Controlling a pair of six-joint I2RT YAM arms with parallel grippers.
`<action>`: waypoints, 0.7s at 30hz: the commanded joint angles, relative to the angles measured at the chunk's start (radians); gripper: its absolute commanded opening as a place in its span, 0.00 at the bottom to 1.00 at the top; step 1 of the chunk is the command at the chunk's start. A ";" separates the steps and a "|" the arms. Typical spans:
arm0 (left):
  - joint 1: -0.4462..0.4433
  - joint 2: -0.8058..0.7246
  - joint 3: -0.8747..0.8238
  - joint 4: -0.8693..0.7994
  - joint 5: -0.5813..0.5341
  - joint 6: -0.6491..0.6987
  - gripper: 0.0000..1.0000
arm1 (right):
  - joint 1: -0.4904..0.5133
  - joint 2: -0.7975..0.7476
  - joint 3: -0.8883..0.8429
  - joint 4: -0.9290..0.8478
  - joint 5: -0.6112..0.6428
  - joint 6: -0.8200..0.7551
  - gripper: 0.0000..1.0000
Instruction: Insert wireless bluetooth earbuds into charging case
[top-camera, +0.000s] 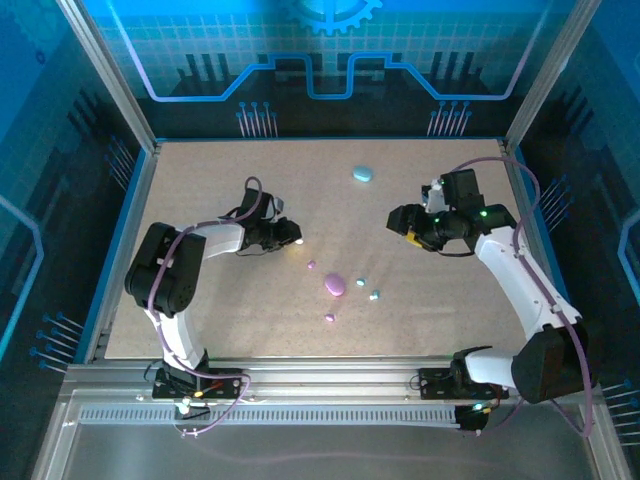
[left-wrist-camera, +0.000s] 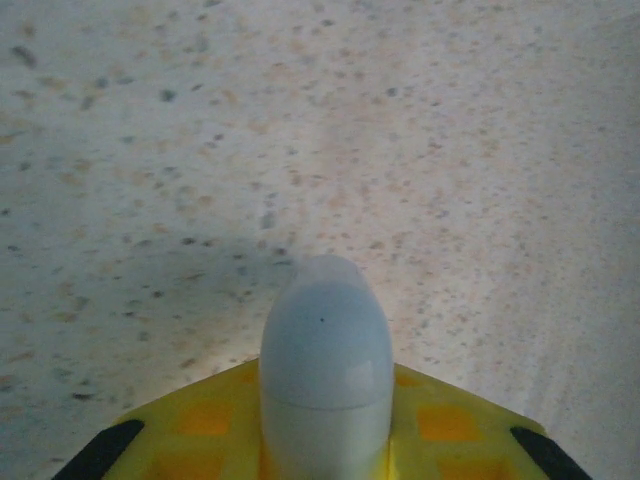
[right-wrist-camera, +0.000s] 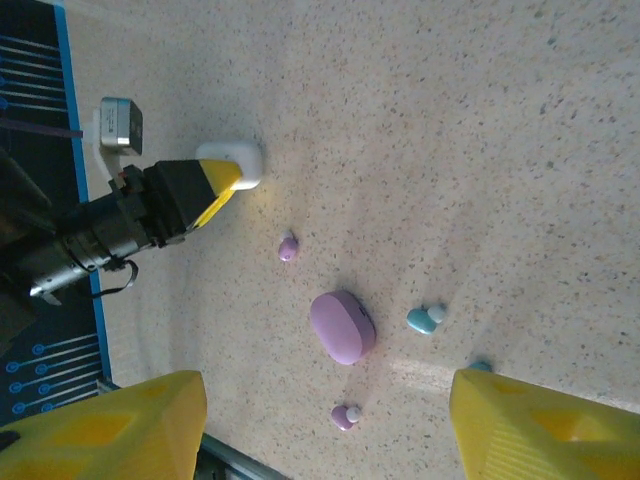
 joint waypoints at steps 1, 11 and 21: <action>0.017 0.025 0.036 -0.033 0.009 0.014 0.24 | 0.029 0.026 -0.008 0.011 -0.015 0.012 0.66; 0.032 0.010 0.059 -0.123 -0.052 0.060 0.42 | 0.106 0.106 0.029 0.002 0.003 -0.025 0.65; 0.035 -0.087 0.066 -0.216 -0.186 0.127 0.57 | 0.275 0.082 -0.013 0.094 0.186 -0.196 0.69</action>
